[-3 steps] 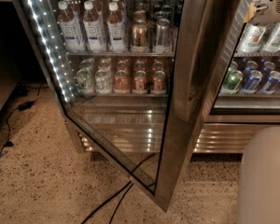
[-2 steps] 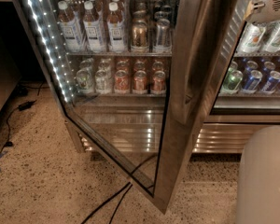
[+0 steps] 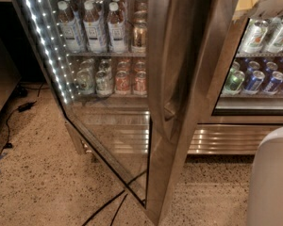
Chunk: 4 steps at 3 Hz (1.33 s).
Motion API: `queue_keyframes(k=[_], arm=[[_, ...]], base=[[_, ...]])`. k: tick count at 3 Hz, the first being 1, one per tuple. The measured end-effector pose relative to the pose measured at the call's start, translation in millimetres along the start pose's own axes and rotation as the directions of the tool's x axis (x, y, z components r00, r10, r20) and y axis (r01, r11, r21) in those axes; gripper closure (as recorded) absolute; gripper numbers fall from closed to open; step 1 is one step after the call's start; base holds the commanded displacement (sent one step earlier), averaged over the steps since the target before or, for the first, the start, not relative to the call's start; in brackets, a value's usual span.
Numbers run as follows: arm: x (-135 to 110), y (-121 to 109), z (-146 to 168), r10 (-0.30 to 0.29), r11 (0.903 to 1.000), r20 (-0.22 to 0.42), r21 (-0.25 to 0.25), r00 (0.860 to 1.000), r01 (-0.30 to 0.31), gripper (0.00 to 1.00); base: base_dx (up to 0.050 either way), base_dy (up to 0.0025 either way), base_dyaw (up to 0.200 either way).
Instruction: Open left fridge door
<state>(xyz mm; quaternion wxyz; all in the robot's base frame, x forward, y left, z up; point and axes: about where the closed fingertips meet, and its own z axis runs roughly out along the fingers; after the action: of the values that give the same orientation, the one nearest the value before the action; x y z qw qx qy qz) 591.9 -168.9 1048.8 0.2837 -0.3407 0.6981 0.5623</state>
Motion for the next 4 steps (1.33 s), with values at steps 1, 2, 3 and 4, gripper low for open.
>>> queue_keyframes(k=[1, 2, 3, 4], arm=[[11, 30, -3, 0.161, 0.9859, -0.014, -0.046, 0.987, -0.161, 1.0], [-4, 12, 10, 0.2, 0.9797, 0.052, -0.031, 0.979, -0.198, 1.0], [-4, 12, 10, 0.2, 0.9797, 0.052, -0.031, 0.979, -0.198, 1.0], [-4, 12, 10, 0.2, 0.9797, 0.052, -0.031, 0.979, -0.198, 0.84]], base=[[0.0, 0.0, 0.0], [0.0, 0.0, 0.0], [0.0, 0.0, 0.0], [0.0, 0.0, 0.0]])
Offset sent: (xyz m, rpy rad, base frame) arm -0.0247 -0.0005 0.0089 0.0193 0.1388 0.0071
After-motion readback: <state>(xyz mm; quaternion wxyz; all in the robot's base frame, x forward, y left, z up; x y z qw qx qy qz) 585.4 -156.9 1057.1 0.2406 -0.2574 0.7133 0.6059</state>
